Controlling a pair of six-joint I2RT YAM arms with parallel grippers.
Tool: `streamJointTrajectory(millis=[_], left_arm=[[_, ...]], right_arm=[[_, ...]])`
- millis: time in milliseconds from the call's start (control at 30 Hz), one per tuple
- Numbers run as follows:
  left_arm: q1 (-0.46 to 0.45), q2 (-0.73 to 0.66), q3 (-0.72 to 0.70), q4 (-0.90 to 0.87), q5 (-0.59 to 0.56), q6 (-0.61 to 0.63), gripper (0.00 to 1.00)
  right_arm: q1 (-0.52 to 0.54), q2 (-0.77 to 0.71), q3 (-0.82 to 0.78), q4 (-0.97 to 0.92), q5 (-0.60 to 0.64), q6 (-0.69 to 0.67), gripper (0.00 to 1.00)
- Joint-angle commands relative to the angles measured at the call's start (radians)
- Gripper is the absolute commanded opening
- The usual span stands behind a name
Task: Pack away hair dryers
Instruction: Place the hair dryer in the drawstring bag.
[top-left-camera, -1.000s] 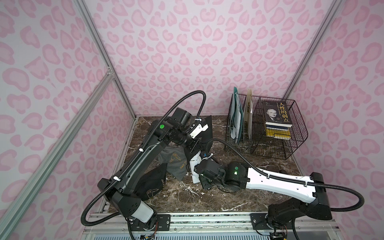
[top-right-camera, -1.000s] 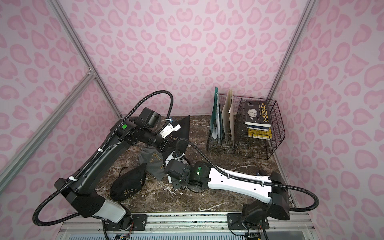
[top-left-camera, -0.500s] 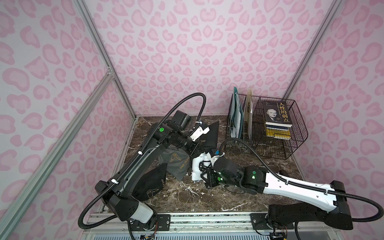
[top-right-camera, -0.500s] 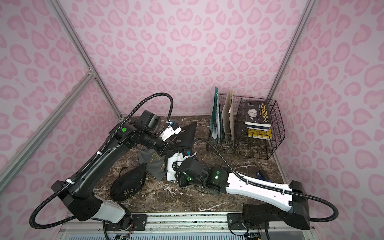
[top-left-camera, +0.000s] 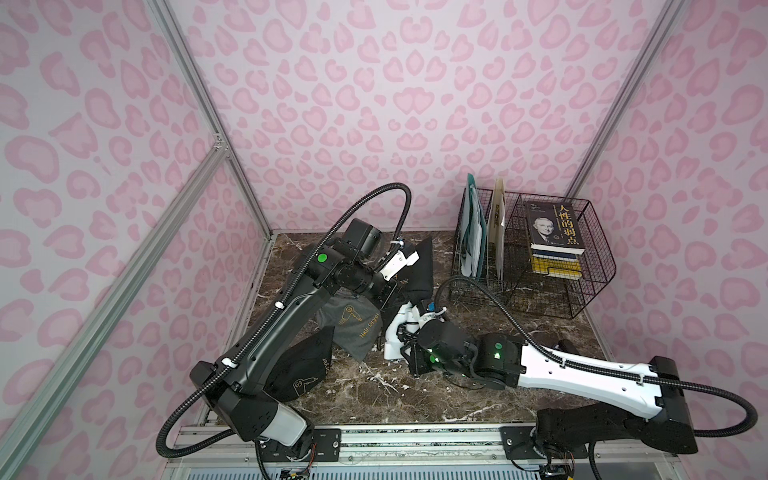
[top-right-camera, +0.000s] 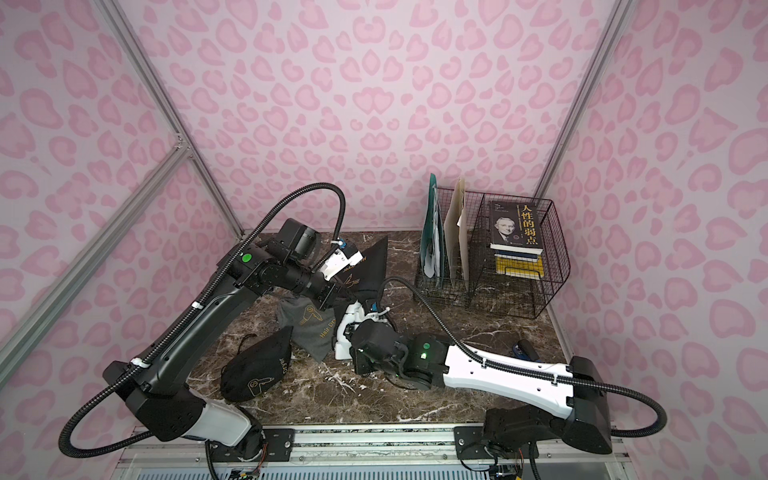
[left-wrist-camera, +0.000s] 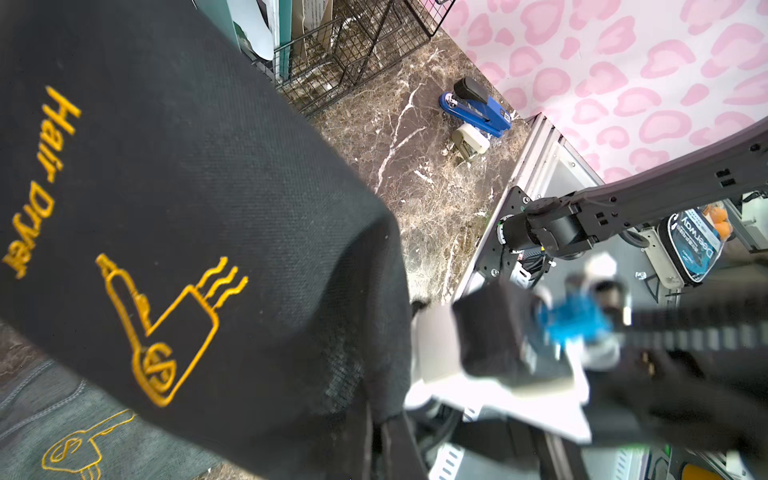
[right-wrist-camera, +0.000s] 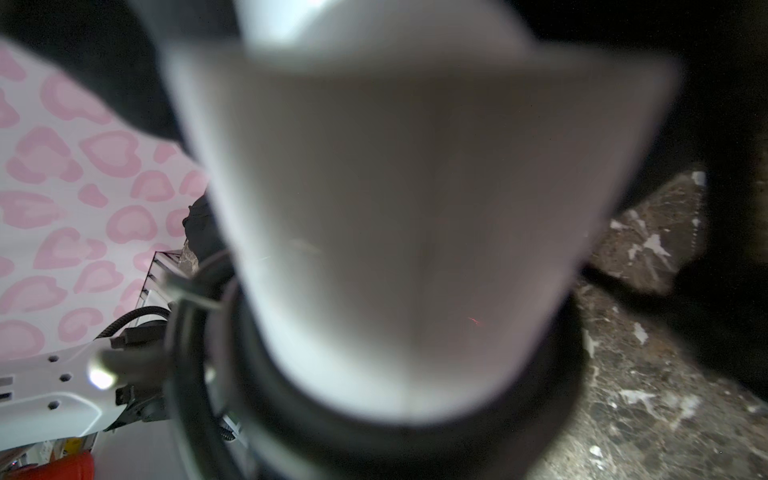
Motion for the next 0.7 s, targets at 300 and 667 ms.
streamJointTrajectory(millis=[300, 667], left_arm=[[0.0, -0.018, -0.021, 0.029, 0.029, -0.007, 0.02], [0.0, -0.048, -0.062, 0.043, 0.073, -0.012, 0.02]], right_arm=[[0.015, 0.05, -0.018, 0.132, -0.008, 0.003, 0.0], [-0.009, -0.01, -0.086, 0.294, -0.078, 0.001, 0.0]])
